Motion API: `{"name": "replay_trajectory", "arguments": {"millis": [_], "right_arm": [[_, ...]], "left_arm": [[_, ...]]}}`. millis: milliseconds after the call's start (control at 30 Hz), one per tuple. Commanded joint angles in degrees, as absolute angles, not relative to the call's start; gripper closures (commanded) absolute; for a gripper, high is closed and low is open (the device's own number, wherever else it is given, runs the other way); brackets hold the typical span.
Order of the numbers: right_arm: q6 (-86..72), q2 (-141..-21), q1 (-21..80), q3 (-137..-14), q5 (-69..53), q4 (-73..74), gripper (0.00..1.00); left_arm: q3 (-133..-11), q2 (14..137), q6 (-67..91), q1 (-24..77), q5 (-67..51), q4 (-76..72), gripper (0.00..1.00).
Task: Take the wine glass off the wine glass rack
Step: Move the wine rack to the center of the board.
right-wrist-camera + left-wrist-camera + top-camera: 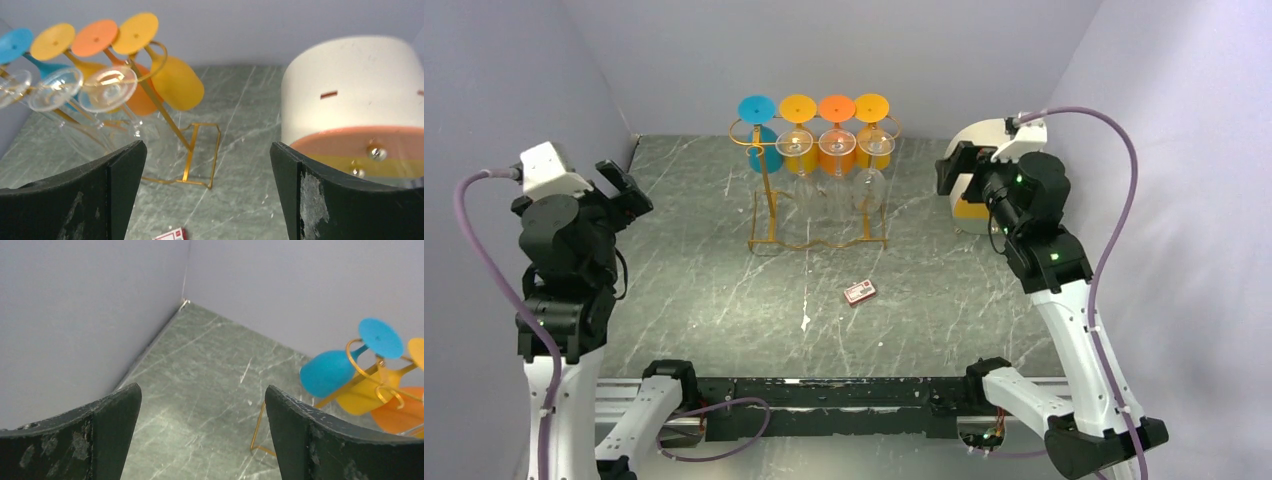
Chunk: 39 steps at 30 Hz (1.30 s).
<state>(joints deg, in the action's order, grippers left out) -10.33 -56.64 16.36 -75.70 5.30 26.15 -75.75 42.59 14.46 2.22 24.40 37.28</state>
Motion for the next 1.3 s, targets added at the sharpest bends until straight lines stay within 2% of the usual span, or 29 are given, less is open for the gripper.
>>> {"name": "replay_trajectory", "arguments": {"millis": [0, 233, 500, 833, 1067, 1267], "right_arm": [[-15.09, -54.91, 15.03, -69.38, 3.24, 24.18, 0.0], [-20.98, -55.61, 13.19, -55.31, -9.64, 18.63, 0.0], [-27.11, -62.3, 15.53, -41.36, -21.75, 9.13, 0.01], [-35.54, -75.02, 22.37, -33.43, -23.41, -4.21, 0.08], [-41.94, -83.99, 23.61, -31.49, -22.37, -19.08, 0.11], [-45.51, -92.42, 23.76, -32.46, -17.87, -28.62, 0.18]], "left_arm": [[-71.28, 42.62, 17.23, 3.35, 24.99, 37.29, 0.03], [-62.36, 43.94, 23.23, 4.96, 21.64, 38.82, 0.05], [-50.33, 50.07, 32.32, 6.31, 14.88, 34.14, 0.06], [-36.38, 56.21, 42.25, 6.42, 3.94, 23.7, 0.06], [-31.38, 52.22, 44.61, 6.41, -1.15, 18.76, 0.07], [-29.32, 47.64, 45.39, 6.45, -2.41, 17.28, 0.07]]}}
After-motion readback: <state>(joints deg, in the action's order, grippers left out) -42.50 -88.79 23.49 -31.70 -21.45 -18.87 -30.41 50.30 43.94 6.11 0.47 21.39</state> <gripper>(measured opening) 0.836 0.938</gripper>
